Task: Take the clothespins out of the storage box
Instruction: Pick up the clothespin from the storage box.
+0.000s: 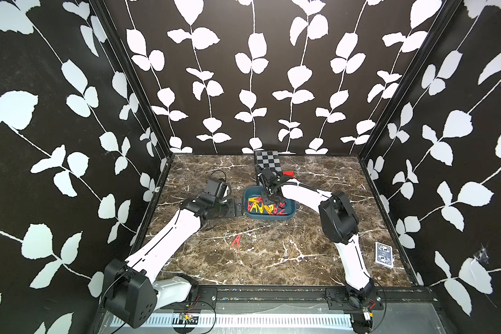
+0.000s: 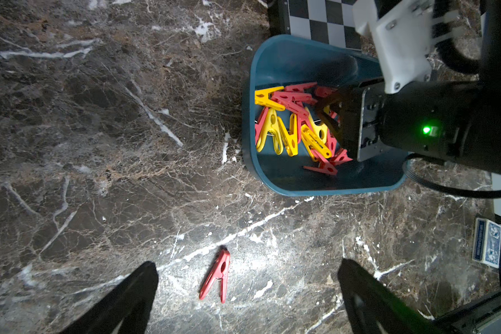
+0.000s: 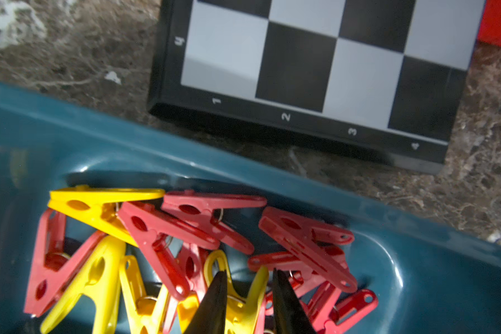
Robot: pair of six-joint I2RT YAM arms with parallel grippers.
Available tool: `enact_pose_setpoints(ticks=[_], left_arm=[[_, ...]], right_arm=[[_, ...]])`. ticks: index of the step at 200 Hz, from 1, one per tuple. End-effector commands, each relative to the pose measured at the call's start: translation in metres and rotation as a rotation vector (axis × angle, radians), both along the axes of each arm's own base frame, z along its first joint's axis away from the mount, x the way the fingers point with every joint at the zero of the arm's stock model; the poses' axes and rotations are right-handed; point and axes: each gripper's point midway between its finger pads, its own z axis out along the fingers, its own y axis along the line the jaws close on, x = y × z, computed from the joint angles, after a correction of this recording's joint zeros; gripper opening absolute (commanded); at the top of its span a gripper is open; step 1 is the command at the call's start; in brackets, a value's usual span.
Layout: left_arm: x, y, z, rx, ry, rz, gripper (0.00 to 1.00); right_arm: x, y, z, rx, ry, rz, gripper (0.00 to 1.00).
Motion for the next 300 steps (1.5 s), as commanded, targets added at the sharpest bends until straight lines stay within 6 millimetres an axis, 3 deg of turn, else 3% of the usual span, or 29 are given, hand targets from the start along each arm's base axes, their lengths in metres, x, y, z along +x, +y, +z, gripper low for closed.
enact_pose_setpoints(ticks=[1,60,120,162,209,300], left_arm=[[0.004,-0.001,0.009,-0.003,-0.022,-0.013,0.99],[0.009,-0.003,0.015,-0.017,-0.051,-0.013,0.99],[0.008,-0.003,0.014,-0.018,-0.050,-0.016,0.99],[0.005,-0.002,0.013,-0.013,-0.047,-0.016,0.99],[0.004,-0.001,0.014,-0.020,-0.056,-0.016,0.99],[0.004,-0.007,0.017,-0.056,-0.078,-0.030,0.99]], right_arm=[[0.001,-0.008,-0.005,-0.036,0.012,-0.024,0.27],[0.000,-0.014,-0.006,-0.045,0.015,-0.040,0.18],[-0.002,-0.016,-0.016,-0.054,0.040,-0.049,0.19],[-0.004,-0.016,-0.013,-0.042,0.045,-0.060,0.09],[-0.004,-0.016,0.009,-0.005,0.019,-0.086,0.05],[-0.013,-0.019,0.070,0.098,-0.036,-0.140,0.04]])
